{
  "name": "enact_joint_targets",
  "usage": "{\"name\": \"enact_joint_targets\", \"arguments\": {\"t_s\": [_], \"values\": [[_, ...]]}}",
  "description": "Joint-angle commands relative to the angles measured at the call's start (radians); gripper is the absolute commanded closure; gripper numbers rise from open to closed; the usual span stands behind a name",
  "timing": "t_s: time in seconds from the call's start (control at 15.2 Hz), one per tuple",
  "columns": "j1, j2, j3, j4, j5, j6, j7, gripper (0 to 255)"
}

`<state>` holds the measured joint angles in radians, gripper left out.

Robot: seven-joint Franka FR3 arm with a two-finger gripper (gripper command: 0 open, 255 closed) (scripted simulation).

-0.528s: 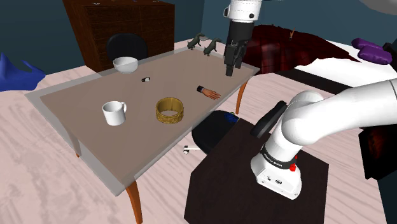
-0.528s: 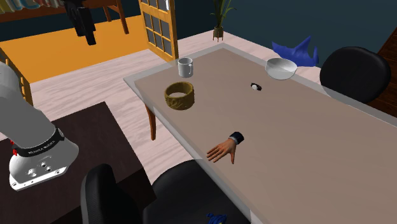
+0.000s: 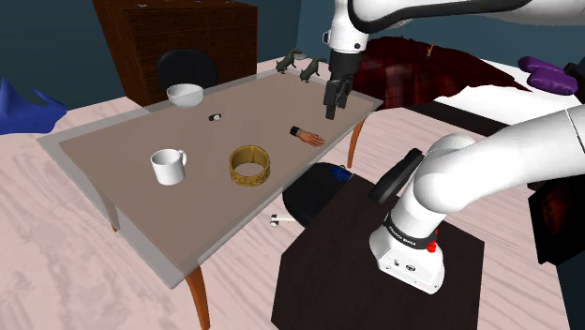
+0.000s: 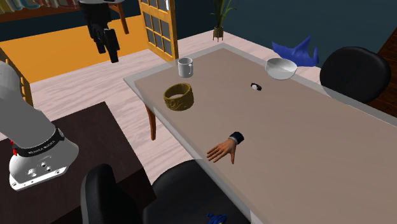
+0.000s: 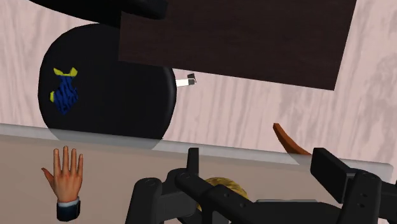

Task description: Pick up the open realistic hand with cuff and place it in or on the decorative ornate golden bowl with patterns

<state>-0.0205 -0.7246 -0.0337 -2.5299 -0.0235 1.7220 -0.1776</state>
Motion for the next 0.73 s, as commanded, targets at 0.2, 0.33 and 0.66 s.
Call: {"name": "enact_joint_targets", "arguments": {"t_s": [0.2, 0.33, 0.66], "values": [[-0.031, 0.113, -0.07, -0.027, -0.055, 0.159, -0.086, 0], [-0.042, 0.172, -0.098, -0.027, -0.071, 0.224, -0.119, 0], [-0.061, 0.337, -0.164, 0.0, -0.095, 0.382, -0.201, 0]]}}
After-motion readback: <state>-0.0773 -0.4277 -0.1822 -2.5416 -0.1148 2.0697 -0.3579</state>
